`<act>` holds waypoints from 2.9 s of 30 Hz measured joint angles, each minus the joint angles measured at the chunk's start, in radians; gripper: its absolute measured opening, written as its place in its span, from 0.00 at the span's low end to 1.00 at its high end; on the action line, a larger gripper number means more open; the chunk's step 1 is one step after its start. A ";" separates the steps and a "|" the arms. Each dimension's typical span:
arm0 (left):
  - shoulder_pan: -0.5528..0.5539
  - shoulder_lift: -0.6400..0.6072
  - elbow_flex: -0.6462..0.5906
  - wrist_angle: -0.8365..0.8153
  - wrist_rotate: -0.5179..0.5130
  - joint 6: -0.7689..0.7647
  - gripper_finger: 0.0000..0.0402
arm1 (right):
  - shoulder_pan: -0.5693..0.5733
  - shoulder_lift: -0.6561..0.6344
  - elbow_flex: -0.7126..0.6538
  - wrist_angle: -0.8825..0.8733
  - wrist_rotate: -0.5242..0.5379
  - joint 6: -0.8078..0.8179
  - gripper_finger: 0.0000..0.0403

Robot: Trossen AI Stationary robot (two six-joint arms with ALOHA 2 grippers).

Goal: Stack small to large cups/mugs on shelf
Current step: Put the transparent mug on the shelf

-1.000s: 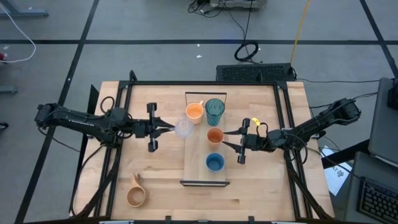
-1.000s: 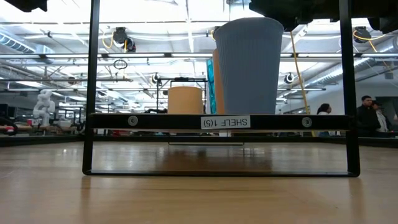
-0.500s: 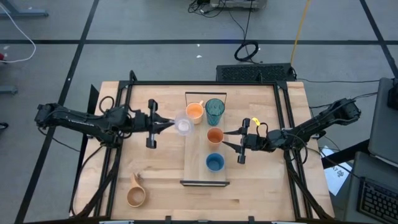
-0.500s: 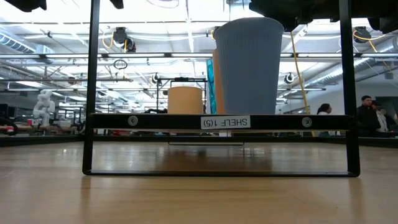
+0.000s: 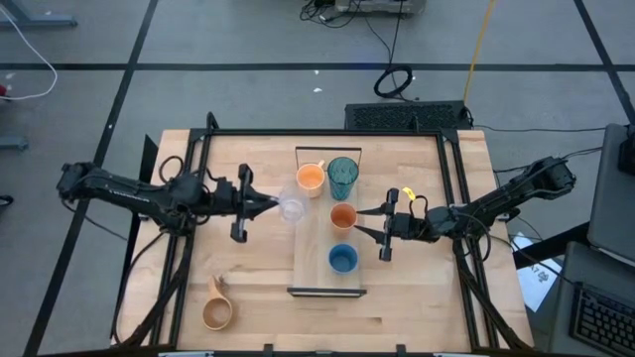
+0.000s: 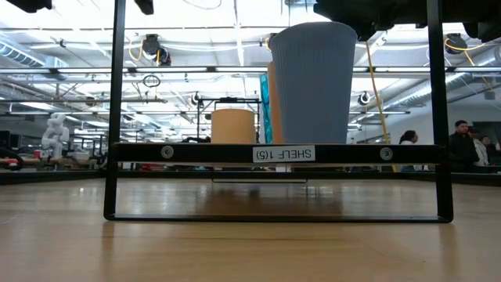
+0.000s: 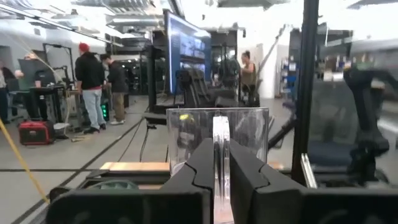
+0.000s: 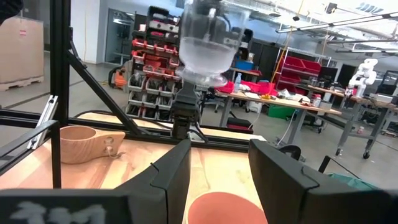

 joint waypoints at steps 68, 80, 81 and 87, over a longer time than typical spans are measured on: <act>0.034 0.774 -0.293 0.889 -0.070 0.025 0.05 | 0.013 0.000 0.000 -0.029 0.000 -0.005 0.38; 0.034 0.824 -0.291 0.888 -0.065 0.021 0.08 | 0.012 0.000 0.000 -0.034 0.001 -0.005 0.38; 0.034 0.824 -0.290 0.888 -0.065 0.021 0.08 | 0.012 0.000 0.000 -0.035 0.001 -0.004 0.38; 0.034 0.822 -0.290 0.868 -0.067 0.034 0.05 | 0.012 0.000 0.000 -0.036 0.000 -0.004 0.38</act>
